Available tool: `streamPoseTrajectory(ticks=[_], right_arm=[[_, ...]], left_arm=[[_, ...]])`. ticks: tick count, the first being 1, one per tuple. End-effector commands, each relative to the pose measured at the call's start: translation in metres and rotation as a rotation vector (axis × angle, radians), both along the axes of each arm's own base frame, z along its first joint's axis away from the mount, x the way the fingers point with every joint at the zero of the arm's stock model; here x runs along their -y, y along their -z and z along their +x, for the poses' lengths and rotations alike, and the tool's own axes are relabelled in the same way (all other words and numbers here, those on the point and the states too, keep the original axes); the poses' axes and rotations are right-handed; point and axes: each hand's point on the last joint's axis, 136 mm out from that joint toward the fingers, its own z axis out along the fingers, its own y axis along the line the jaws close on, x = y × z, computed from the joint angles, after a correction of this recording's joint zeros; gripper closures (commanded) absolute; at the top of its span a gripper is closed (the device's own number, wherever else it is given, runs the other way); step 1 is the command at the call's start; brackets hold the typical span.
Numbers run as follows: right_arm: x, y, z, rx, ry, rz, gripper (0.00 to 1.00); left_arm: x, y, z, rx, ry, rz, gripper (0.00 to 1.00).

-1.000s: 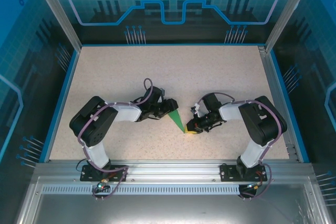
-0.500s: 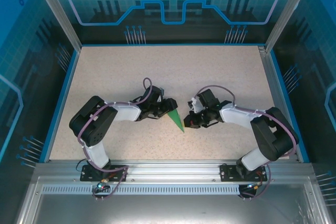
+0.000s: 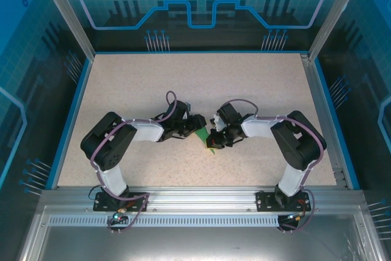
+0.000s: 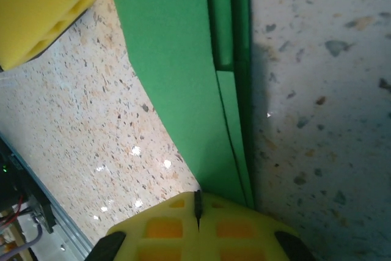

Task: Fold a paper plane with a square sheet of paper (pick it up from the middle)
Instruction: Fold the wing for the fifth time at the center of the table.

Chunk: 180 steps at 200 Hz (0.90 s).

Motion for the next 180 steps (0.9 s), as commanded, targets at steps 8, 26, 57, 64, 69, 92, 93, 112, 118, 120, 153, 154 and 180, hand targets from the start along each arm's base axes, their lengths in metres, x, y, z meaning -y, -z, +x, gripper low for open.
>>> streamPoseTrajectory(ticks=[8,26,57,64,69,92,93,112,118,120,153,154,180], right_arm=[[0.049,0.042,-0.052,-0.143,-0.068,-0.217,1.0],[0.054,0.046,-0.062,-0.164,-0.091,-0.202,1.0],[0.057,0.048,-0.065,-0.19,-0.106,-0.188,1.0],[0.057,0.048,-0.065,-0.196,-0.108,-0.181,1.0],[0.057,0.049,-0.065,-0.2,-0.11,-0.179,1.0],[0.056,0.048,-0.065,-0.209,-0.111,-0.171,1.0],[0.056,0.048,-0.065,-0.209,-0.111,-0.171,1.0],[0.052,0.046,-0.065,-0.212,-0.12,-0.146,1.0],[0.052,0.044,-0.064,-0.213,-0.119,-0.14,1.0],[0.052,0.044,-0.064,-0.214,-0.12,-0.139,1.0],[0.05,0.043,-0.063,-0.215,-0.118,-0.116,1.0],[0.05,0.043,-0.064,-0.215,-0.118,-0.115,1.0],[0.046,0.042,-0.062,-0.221,-0.112,-0.088,1.0]], left_arm=[[-0.013,0.019,-0.015,-0.06,0.005,0.068,0.4],[-0.016,0.013,-0.006,-0.037,0.005,0.066,0.39],[-0.021,0.007,0.006,-0.021,0.009,0.065,0.39],[-0.024,0.006,0.008,-0.017,0.007,0.067,0.39],[-0.024,0.005,0.008,-0.013,0.009,0.067,0.39],[-0.031,0.006,0.011,-0.016,0.006,0.078,0.39],[-0.032,0.006,0.011,-0.016,0.005,0.078,0.39],[-0.038,0.008,0.013,-0.011,0.0,0.09,0.39],[-0.04,0.009,0.014,-0.012,-0.002,0.091,0.39],[-0.041,0.009,0.015,-0.01,-0.004,0.091,0.39],[-0.053,0.009,0.023,-0.012,-0.011,0.103,0.39],[-0.054,0.008,0.024,-0.013,-0.011,0.103,0.39],[-0.064,-0.014,0.036,0.026,-0.023,0.097,0.38]])
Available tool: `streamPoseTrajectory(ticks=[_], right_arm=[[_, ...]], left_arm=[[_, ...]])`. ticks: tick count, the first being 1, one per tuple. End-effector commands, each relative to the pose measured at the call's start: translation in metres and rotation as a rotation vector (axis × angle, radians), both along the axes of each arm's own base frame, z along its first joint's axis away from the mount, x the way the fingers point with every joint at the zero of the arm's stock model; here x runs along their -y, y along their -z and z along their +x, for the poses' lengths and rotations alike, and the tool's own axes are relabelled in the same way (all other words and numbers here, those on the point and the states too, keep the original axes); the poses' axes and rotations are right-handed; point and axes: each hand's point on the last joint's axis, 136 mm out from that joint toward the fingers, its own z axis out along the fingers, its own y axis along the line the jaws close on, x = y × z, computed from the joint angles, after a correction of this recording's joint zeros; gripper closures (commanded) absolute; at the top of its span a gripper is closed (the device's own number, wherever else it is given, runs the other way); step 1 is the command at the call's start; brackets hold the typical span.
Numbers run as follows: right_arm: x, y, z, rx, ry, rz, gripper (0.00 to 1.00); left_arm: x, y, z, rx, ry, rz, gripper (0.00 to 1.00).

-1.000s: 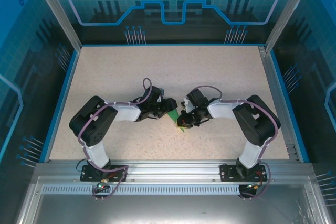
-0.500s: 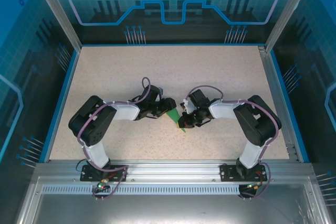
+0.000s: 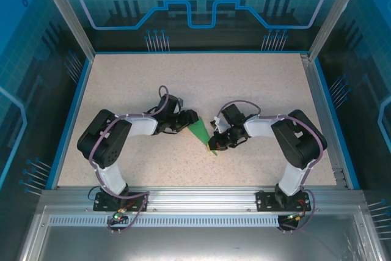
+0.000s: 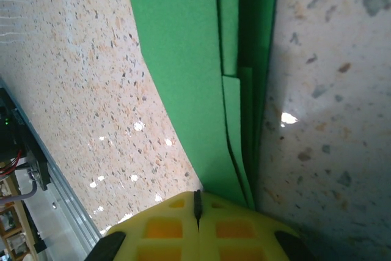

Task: Fold a paper plane with a square sheet of paper (pick it up from the middle)
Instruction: Fold the wing for the fifth time at the center of the table.

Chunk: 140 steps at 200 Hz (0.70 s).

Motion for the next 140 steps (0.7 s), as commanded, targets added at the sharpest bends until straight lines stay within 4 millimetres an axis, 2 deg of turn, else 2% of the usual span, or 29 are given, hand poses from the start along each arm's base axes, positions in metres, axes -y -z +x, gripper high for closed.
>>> streamPoseTrajectory(ticks=[1,34,60,80,108,140], right_arm=[[0.038,0.04,-0.049,-0.215,0.006,-0.181,1.0],[0.033,0.038,-0.044,-0.218,0.026,-0.158,1.0],[0.028,0.034,-0.038,-0.212,0.041,-0.136,1.0],[0.026,0.034,-0.035,-0.213,0.051,-0.131,1.0],[0.025,0.032,-0.033,-0.215,0.064,-0.117,1.0],[0.022,0.029,-0.029,-0.217,0.084,-0.097,1.0]], left_arm=[[-0.021,-0.016,0.012,0.029,-0.013,0.051,0.38],[-0.022,-0.056,0.012,0.084,-0.006,0.021,0.38],[-0.008,-0.083,-0.006,0.129,0.022,-0.042,0.4],[0.011,-0.091,-0.025,0.155,0.055,-0.059,0.43],[0.046,-0.081,-0.046,0.134,0.141,-0.072,0.51],[0.062,-0.042,-0.046,0.055,0.141,-0.077,0.58]])
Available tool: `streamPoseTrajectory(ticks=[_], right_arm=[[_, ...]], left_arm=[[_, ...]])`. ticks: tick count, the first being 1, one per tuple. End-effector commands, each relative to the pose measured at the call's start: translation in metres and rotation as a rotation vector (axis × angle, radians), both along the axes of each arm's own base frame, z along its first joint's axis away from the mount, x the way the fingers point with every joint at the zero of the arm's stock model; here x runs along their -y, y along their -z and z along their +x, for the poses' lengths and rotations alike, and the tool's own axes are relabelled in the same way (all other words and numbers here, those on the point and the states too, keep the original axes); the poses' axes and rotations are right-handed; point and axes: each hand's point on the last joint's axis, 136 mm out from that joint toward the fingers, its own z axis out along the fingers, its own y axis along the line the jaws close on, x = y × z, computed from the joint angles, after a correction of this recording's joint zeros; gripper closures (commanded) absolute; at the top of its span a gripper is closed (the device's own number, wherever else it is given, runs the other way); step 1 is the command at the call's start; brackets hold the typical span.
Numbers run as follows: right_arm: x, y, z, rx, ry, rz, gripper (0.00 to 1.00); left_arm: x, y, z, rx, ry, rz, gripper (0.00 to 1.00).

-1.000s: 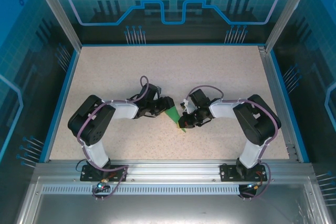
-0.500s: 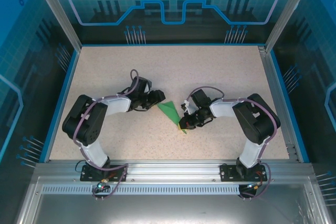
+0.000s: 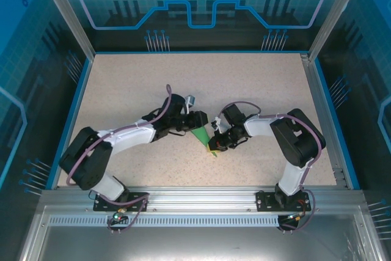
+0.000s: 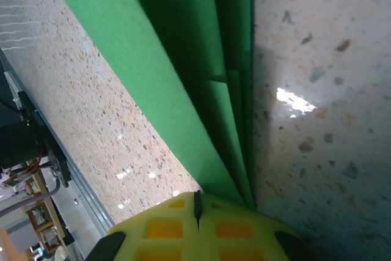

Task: Fold a paper plane with a square sheet of paper (pick it up from the middle)
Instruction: Fold the wing for the fifth time at the center of the table.

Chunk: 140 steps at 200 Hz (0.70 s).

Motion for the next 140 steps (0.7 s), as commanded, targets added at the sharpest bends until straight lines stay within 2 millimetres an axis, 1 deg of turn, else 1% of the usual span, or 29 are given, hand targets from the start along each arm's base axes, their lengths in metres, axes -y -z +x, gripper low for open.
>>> streamPoseTrajectory(ticks=[1,15,28,51,67,80,93,115,130,140], right_arm=[[0.024,0.03,-0.027,-0.144,0.041,-0.127,1.0],[0.023,0.027,-0.025,-0.134,0.048,-0.12,1.0],[0.021,0.021,-0.022,-0.12,0.059,-0.098,1.0],[0.014,0.003,-0.016,-0.081,0.073,-0.039,1.0],[0.008,-0.01,-0.01,-0.045,0.087,0.0,1.0],[0.0,-0.022,-0.005,-0.021,0.09,0.052,1.0],[-0.008,-0.029,0.0,-0.002,0.088,0.072,1.0],[-0.017,-0.027,0.008,0.01,0.08,0.059,1.0],[-0.02,-0.017,0.009,-0.011,0.072,0.028,1.0],[-0.018,-0.007,0.01,-0.013,0.076,-0.003,1.0]], left_arm=[[0.001,0.039,0.001,-0.085,-0.03,0.012,0.58],[0.005,0.054,0.002,-0.109,-0.037,0.01,0.6],[0.004,0.071,0.001,-0.14,-0.047,0.023,0.61],[-0.007,0.095,-0.001,-0.176,-0.087,0.082,0.65],[-0.011,0.104,-0.003,-0.186,-0.091,0.108,0.65],[-0.013,0.111,-0.006,-0.196,-0.085,0.122,0.65],[-0.013,0.115,-0.008,-0.207,-0.079,0.127,0.65],[-0.012,0.118,-0.01,-0.215,-0.065,0.13,0.65],[-0.012,0.117,-0.01,-0.215,-0.061,0.135,0.65],[-0.012,0.116,-0.01,-0.211,-0.06,0.135,0.65]])
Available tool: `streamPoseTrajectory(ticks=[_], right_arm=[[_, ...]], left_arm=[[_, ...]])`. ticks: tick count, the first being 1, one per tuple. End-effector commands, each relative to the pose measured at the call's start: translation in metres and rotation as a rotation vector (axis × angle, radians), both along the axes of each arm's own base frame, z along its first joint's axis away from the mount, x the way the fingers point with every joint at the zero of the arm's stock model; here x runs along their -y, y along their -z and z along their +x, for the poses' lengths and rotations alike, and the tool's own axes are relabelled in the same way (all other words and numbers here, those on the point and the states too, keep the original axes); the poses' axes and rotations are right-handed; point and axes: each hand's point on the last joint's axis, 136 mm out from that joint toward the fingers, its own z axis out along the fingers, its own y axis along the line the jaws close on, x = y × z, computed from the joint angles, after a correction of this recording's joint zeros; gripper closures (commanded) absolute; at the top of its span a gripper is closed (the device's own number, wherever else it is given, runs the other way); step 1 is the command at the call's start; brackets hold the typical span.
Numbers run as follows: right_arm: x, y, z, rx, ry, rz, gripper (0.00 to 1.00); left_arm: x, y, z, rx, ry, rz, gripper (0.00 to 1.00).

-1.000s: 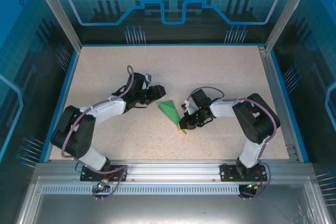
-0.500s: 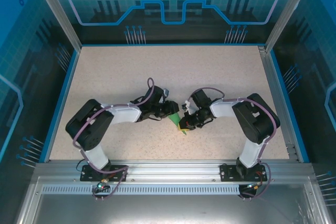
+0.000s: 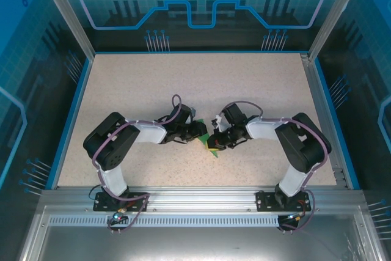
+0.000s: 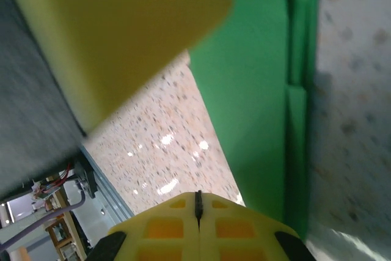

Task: Fold a paper plane with a square sheet of paper (pick it up from the middle)
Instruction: Fold the wing for the fifth time at the center of the table.

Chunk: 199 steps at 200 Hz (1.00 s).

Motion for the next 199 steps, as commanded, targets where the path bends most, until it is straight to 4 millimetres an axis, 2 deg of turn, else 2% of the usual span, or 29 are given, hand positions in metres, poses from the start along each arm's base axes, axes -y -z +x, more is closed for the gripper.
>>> streamPoseTrajectory(ticks=[1,14,34,61,79,116,141,164,179,199], right_arm=[[-0.006,0.014,0.004,-0.016,0.0,-0.042,1.0],[0.001,0.025,0.0,-0.035,-0.007,-0.094,1.0],[0.022,0.041,-0.013,-0.046,-0.019,-0.19,1.0],[0.023,0.027,-0.037,-0.104,-0.066,-0.026,0.96],[0.042,0.033,-0.053,-0.108,-0.063,-0.093,0.94],[0.066,0.043,-0.075,-0.159,-0.024,-0.091,0.94],[0.066,0.035,-0.075,-0.16,-0.012,-0.055,0.93],[0.066,0.016,-0.063,-0.096,-0.004,-0.071,0.94],[0.067,0.013,-0.062,-0.083,0.002,-0.074,0.94],[0.068,0.015,-0.07,-0.096,-0.003,-0.056,0.93]], left_arm=[[-0.01,0.025,-0.009,-0.045,0.0,0.067,0.65],[-0.01,0.023,-0.009,-0.044,-0.002,0.068,0.65],[-0.014,0.025,-0.009,-0.043,-0.007,0.082,0.65],[-0.022,0.034,-0.01,-0.061,-0.027,0.116,0.68],[-0.024,0.038,-0.012,-0.071,-0.033,0.11,0.68],[-0.022,0.039,-0.013,-0.071,-0.016,0.1,0.68],[-0.018,0.034,-0.013,-0.063,0.002,0.083,0.68],[-0.016,0.028,-0.011,-0.052,0.019,0.084,0.67],[-0.016,0.027,-0.01,-0.053,0.026,0.097,0.67],[-0.017,0.027,-0.01,-0.052,0.028,0.111,0.67]])
